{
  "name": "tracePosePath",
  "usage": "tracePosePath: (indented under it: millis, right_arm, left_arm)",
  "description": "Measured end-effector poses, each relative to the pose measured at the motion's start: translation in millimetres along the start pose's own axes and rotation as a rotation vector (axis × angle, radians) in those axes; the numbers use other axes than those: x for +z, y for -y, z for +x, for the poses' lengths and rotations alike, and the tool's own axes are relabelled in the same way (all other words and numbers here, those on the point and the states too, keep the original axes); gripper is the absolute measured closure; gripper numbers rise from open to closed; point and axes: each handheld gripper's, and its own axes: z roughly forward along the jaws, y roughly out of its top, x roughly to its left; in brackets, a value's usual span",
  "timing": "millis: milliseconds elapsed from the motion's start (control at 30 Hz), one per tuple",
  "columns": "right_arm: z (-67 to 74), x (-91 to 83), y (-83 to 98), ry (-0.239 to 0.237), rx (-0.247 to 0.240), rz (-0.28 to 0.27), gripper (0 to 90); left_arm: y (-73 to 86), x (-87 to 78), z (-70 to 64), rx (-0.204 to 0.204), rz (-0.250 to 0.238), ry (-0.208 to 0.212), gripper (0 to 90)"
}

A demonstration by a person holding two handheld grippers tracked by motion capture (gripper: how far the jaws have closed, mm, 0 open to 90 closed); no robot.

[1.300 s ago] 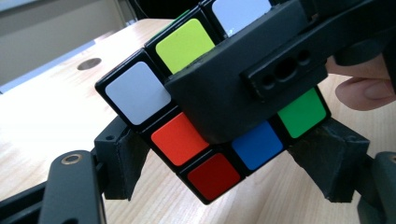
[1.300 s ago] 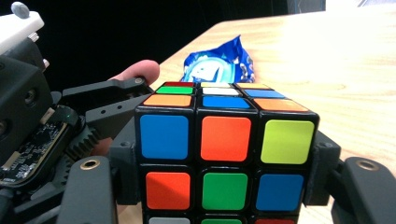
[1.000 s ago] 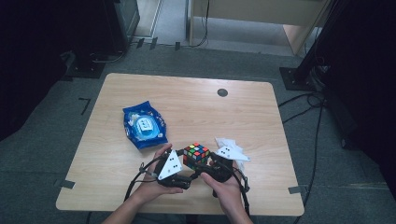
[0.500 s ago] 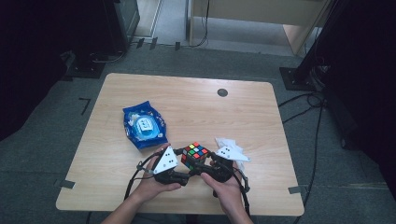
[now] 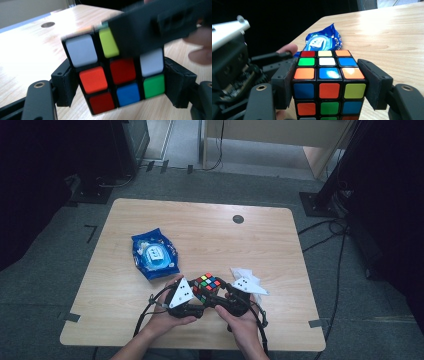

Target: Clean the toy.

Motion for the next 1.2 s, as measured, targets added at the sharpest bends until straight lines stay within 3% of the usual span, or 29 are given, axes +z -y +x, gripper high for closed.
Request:
tracePosePath:
  millis: [133,233,367,467,533,600,667,733,767,900,1000,1067,1133,1200]
  right_arm:
    - [1.5,0.9,0.9,0.001,0.014,-0.001,34.8]
    - [1.0,0.7,0.6,-0.007,0.02,0.007,34.6]
    - [-2.2,-1.5,-4.0,-0.035,0.007,0.02,33.2]
    - [-10.0,-13.1,-17.3,-0.061,-0.006,-0.023,32.0]
    - [-19.8,-25.6,-27.9,-0.048,-0.017,-0.056,32.8]
    - [-34.3,-36.3,-33.9,0.018,-0.049,-0.088,37.8]
    - [-51.0,-42.3,-33.9,0.119,-0.091,-0.082,43.3]
    - [-68.0,-42.8,-28.1,0.219,-0.165,-0.03,48.8]
    - [-74.7,-41.8,-25.1,0.24,-0.183,-0.008,49.8]
    - [-99.9,-33.9,-5.9,0.366,-0.211,0.111,51.7]
    - [-105.2,-25.3,5.1,0.436,-0.2,0.185,50.7]
    - [-105.6,-21.4,9.1,0.445,-0.18,0.195,50.7]
    - [-108.5,-16.4,14.5,0.472,-0.197,0.235,53.0]
    - [-112.1,-14.9,17.9,0.473,-0.185,0.256,59.3]
  left_arm:
    - [0.1,-2.1,3.0,-0.018,-0.001,-0.014,29.8]
    - [0.0,-2.9,1.5,0.011,0.001,-0.03,31.8]
    - [-0.5,-4.4,3.7,0.019,0.008,-0.037,32.5]
    - [0.8,-7.9,12.8,-0.012,0.006,-0.05,34.0]
    - [1.9,-10.8,19.8,-0.032,0.004,-0.062,34.0]
    - [2.4,-13.2,24.5,-0.049,-0.001,-0.071,34.1]
    - [2.2,-14.7,27.2,-0.057,-0.005,-0.072,34.1]
    - [2.3,-15.7,28.5,-0.061,-0.008,-0.073,34.1]
    - [2.4,-16.0,29.2,-0.063,-0.008,-0.075,34.1]
    - [3.8,-16.4,31.9,-0.072,-0.003,-0.071,34.1]
    - [4.3,-16.2,32.3,-0.075,-0.001,-0.073,34.1]
    - [4.4,-16.4,32.2,-0.074,0.003,-0.07,34.1]
    - [4.5,-16.5,31.9,-0.075,0.005,-0.069,34.0]
    - [4.1,-17.1,31.6,-0.074,0.003,-0.066,34.0]
